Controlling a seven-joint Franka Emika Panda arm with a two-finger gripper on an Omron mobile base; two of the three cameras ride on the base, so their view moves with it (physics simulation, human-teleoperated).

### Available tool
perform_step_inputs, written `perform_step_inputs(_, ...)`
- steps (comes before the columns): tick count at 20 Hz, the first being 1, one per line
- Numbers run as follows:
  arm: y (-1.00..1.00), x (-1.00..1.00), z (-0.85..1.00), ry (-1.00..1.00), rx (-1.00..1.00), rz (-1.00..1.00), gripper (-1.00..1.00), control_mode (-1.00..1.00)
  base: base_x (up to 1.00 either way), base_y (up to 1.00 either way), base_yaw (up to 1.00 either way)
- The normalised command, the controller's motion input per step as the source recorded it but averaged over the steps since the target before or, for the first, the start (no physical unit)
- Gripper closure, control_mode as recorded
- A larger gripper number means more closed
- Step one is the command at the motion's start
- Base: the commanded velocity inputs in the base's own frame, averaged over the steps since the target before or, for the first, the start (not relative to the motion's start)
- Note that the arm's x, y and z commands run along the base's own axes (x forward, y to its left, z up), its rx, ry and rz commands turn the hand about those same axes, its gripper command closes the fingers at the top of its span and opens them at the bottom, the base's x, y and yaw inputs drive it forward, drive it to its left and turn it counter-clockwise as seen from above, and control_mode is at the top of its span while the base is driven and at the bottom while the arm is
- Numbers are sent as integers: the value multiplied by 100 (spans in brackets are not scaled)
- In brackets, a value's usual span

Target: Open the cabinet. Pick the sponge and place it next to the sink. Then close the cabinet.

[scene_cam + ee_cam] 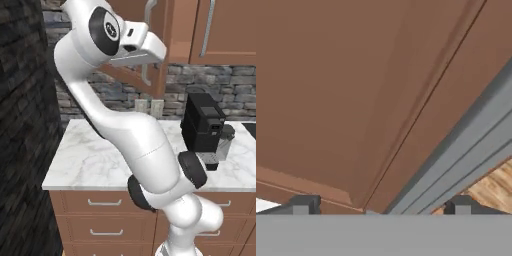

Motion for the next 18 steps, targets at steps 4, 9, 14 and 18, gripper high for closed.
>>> perform_step_inputs(4,-100,0,-9,-13,13,2,-100,-100,0,0,0)
perform_step_inputs(9,-100,25,-14,-15,1,19,-100,-100,0,0,0)
perform_step_inputs(14,-100,2,-65,-26,-7,35,-100,-100,0,0,0)
perform_step_inputs(18,-100,49,-31,-21,-11,33,-100,-100,0,0,0)
